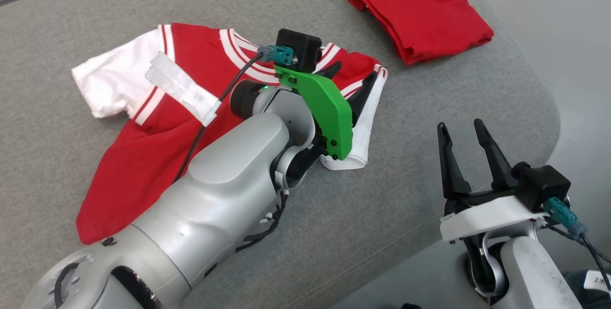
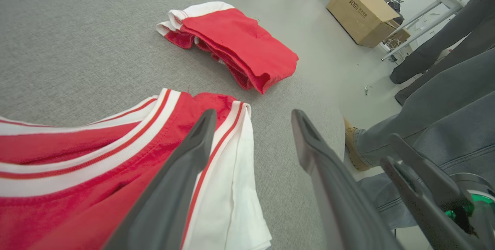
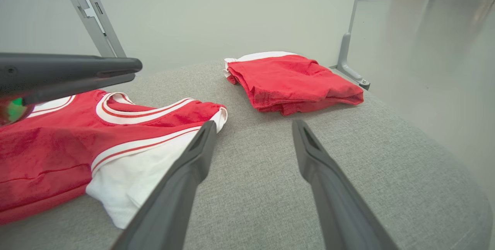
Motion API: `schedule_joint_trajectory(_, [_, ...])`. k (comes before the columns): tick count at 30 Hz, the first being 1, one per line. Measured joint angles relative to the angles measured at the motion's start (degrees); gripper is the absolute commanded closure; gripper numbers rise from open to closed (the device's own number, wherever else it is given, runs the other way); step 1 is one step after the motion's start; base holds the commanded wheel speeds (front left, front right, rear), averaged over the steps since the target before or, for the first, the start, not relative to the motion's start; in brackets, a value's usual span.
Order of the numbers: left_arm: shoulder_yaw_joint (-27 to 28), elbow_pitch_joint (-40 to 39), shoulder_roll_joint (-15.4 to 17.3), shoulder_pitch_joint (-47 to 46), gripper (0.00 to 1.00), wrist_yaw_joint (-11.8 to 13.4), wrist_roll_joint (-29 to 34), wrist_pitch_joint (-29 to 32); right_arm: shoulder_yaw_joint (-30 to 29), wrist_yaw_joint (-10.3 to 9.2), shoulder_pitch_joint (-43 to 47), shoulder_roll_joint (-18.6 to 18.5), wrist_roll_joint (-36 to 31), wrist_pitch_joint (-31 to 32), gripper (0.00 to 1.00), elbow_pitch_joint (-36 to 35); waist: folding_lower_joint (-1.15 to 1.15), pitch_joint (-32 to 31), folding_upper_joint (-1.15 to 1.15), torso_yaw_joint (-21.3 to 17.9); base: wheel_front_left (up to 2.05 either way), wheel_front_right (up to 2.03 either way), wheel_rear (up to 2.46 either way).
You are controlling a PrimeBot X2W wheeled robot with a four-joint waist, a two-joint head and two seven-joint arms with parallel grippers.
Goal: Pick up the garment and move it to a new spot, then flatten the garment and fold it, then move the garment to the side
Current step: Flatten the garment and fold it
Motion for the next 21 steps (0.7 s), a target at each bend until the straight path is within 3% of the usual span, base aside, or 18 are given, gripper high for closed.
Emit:
schedule_joint_trajectory(3, [-0.01,-3.96,0.01,0.32,0.0,-1.57,-0.08,-1.93,-1.0,0.0,0.5,0.03,-1.38,0.0,0.0,0.18,0.0,-0.38,0.0,2.24,0.0,0.0,0.0])
schedule_joint_trajectory(6, [2.08,-8.46,2.15,2.93,0.0,-1.03,-0.74,-5.9,-1.41,0.0,1.37,0.08,-2.98,0.0,0.0,0.47,0.0,-1.28,0.0,4.84,0.0,0.0,0.0])
schedule_joint_trajectory(11, [4.85,-15.28,11.55,8.29,0.0,3.35,0.6,-11.92,-2.99,0.0,2.87,0.07,-5.76,0.0,0.0,0.47,0.0,-3.52,0.0,9.5,0.0,0.0,0.0])
schedule_joint_trajectory(18, [6.35,-24.92,24.71,20.03,0.0,8.78,-2.02,-11.12,-3.89,0.0,4.67,0.05,-8.61,0.0,0.0,0.76,0.0,-7.15,-0.01,15.67,0.0,0.0,0.0])
schedule_joint_trajectory(21, [6.7,-27.29,28.13,23.48,0.0,10.67,-2.75,-11.36,-3.91,0.0,5.45,0.04,-9.21,0.0,0.0,0.85,0.0,-8.52,0.0,18.02,0.0,0.0,0.0])
